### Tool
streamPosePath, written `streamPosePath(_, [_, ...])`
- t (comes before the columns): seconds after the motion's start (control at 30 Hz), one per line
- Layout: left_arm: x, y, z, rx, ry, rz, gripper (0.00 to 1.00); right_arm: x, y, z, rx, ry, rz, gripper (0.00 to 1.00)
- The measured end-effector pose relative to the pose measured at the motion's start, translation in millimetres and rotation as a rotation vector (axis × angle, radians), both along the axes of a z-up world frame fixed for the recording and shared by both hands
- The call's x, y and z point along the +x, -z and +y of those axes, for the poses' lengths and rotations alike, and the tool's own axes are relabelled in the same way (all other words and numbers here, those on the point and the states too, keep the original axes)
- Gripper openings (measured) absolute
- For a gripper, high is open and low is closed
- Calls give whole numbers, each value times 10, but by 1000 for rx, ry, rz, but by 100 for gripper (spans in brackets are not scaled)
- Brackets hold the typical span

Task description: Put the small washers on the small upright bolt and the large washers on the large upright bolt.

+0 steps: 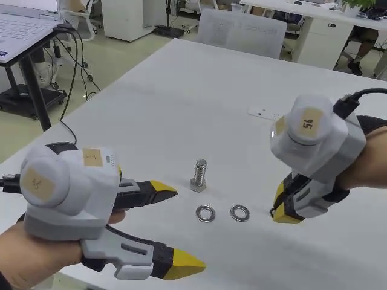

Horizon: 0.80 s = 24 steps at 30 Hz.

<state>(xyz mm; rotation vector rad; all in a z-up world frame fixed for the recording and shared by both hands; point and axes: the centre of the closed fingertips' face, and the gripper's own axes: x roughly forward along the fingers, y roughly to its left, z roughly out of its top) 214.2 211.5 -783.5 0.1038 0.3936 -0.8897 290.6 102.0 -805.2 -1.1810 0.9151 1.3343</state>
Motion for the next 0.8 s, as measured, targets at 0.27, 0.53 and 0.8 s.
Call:
streamPosePath(0.27, [-11,7,2,4,2,5,72,70,-56,-155,2,42,-13,13])
streamPosePath(0.53, [-4,9,6,4,1,8,72,217,-112,-261,4,75,-35,13])
streamPosePath(0.8, [5,13,8,3,-1,9,72,345,-118,-301,3,95,-54,13])
